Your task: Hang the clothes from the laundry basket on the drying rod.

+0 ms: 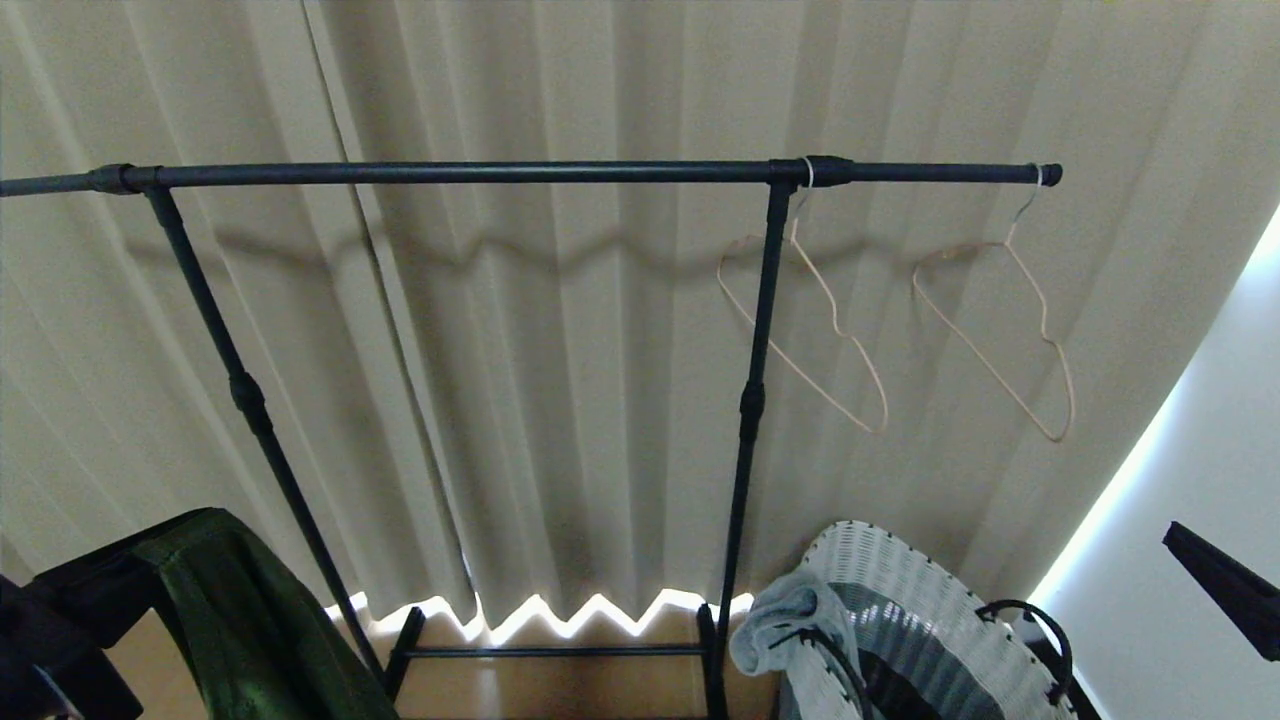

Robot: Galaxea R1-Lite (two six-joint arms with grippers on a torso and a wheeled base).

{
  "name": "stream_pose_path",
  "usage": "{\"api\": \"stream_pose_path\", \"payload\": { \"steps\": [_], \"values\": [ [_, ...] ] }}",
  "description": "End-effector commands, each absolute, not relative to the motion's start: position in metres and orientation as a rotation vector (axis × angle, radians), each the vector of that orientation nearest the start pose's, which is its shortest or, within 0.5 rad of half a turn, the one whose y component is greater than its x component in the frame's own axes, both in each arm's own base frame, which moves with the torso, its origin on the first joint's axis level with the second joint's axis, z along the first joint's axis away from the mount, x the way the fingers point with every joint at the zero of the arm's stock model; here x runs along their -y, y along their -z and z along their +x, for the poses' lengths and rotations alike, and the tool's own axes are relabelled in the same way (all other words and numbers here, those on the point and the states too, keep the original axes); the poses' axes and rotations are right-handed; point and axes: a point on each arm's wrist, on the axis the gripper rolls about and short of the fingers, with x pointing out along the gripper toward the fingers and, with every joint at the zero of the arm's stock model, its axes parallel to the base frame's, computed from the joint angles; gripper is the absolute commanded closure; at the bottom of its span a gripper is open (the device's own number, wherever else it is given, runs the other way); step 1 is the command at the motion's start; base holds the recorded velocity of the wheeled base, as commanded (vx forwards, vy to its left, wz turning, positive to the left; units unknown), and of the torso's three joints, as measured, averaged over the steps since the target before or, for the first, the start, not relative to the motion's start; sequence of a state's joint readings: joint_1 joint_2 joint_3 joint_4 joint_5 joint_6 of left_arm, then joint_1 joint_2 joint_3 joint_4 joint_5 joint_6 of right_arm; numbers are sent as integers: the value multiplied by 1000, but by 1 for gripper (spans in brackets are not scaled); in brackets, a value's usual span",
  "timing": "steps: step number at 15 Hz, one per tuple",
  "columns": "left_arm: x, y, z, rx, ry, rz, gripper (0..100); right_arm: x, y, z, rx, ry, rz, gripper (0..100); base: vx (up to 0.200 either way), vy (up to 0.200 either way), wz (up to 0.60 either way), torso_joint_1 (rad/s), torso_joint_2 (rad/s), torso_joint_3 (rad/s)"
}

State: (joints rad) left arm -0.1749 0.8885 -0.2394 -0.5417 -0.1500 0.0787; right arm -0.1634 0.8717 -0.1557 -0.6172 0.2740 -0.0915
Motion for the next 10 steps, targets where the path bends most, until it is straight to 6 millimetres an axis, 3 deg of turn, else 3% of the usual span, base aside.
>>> {"api": "stream_pose_path", "payload": {
  "steps": [1, 2, 6, 10],
  "values": [
    [21, -175, 95, -99, 334, 81, 100, 10, -170, 92, -90, -95, -72, 0, 200, 0, 0, 7, 7, -2],
    [21, -175, 95, -101, 338, 81, 100, 10, -170, 92, -101, -92, -71, 0, 200, 0, 0, 7, 2, 7],
    [25, -174, 93, -99, 377, 83, 100, 12, -200, 102, -113, -59, -73, 0, 200, 0, 0, 2, 4, 2],
    [24, -171, 92, -106, 377, 88, 100, 18, -224, 134, -203, -62, -56, 0, 0, 0, 0, 0, 0, 0]
  ]
}}
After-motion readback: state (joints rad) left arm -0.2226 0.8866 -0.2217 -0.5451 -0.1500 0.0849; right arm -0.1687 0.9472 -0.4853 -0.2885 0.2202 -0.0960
